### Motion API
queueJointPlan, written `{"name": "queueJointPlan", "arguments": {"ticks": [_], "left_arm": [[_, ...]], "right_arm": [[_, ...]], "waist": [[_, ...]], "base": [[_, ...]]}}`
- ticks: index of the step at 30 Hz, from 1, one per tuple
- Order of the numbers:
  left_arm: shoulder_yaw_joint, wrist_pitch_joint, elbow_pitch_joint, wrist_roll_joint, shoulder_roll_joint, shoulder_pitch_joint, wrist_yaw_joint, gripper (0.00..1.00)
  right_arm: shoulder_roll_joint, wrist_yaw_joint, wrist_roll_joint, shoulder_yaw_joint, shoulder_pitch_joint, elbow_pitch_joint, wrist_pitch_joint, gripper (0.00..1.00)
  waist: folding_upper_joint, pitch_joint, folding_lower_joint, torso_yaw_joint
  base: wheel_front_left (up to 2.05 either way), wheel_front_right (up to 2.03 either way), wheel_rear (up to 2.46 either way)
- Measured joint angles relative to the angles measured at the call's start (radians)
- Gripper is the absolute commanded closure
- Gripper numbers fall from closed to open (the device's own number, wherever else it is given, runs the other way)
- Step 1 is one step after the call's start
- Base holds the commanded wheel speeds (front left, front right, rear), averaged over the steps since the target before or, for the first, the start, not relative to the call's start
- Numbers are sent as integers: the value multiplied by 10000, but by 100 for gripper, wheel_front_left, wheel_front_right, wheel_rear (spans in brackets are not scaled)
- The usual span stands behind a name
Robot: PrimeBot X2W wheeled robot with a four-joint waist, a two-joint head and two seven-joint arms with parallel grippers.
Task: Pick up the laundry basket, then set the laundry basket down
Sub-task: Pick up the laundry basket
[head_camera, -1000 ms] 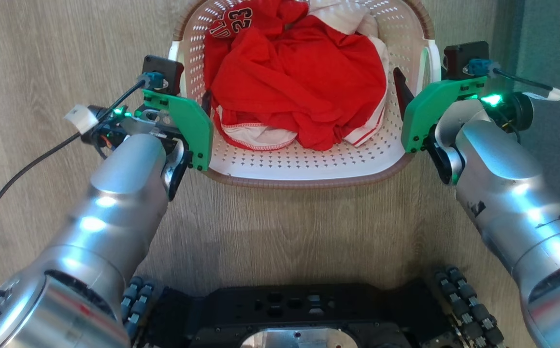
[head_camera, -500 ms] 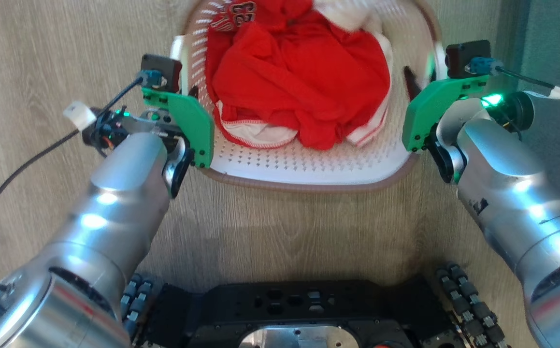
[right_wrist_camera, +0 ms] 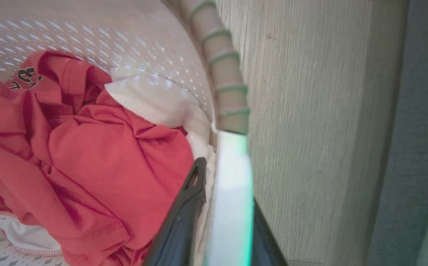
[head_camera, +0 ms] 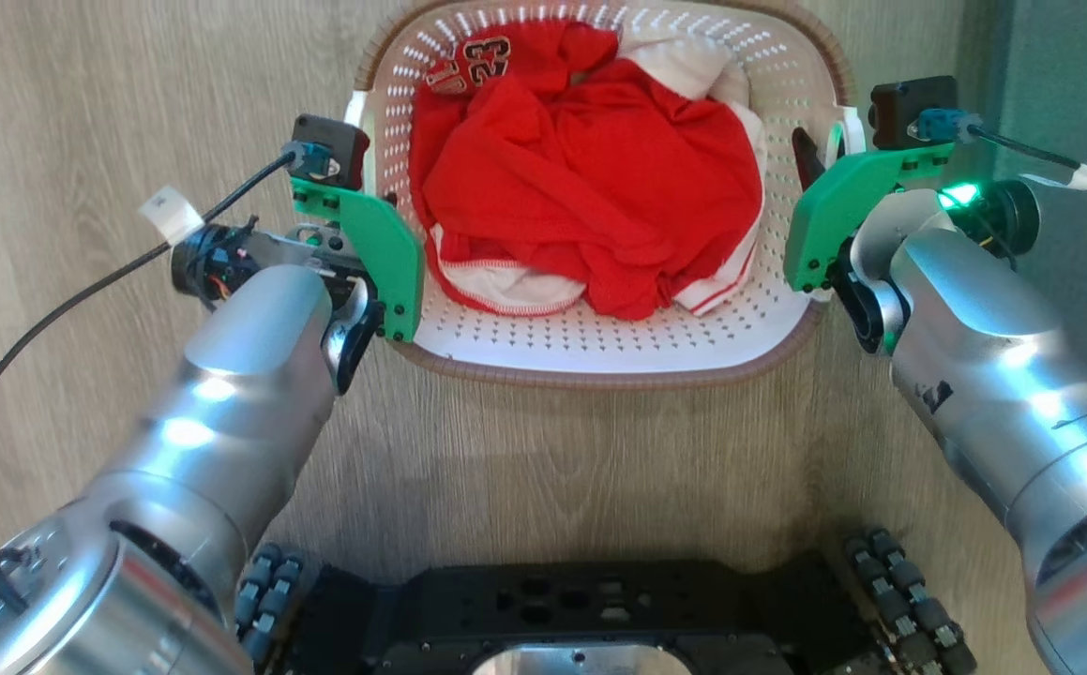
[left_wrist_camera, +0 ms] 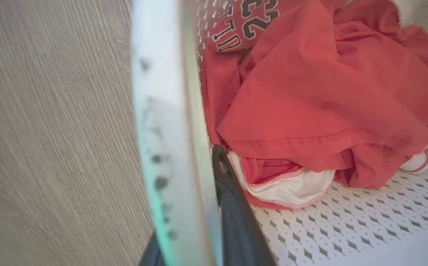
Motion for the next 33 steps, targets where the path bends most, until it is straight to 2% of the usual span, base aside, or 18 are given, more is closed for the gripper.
{"name": "queueJointPlan", "arguments": {"ticks": [11,16,26,33], "left_arm": [[-715,681,65,-332,6,590,-349,100],[-1062,1005,274,-550,12,987,-598,100],[-1549,1584,537,-621,29,2009,-926,100],[-1749,2040,84,-999,267,2891,-938,100]], "right_arm": [[-272,0,840,1223,441,-351,1705,100],[-389,0,1565,1672,994,-750,2514,100],[-579,-8,2702,2619,1971,-1356,3384,100],[-593,-88,3262,3285,2581,-1515,3684,100]], "waist": [[0,-1462,-1,50],[0,-2380,-1,74],[1,-4465,-2,86],[1,-5867,-2,101]], "base": [[0,0,0],[0,0,0],[0,0,0],[0,0,0]]}}
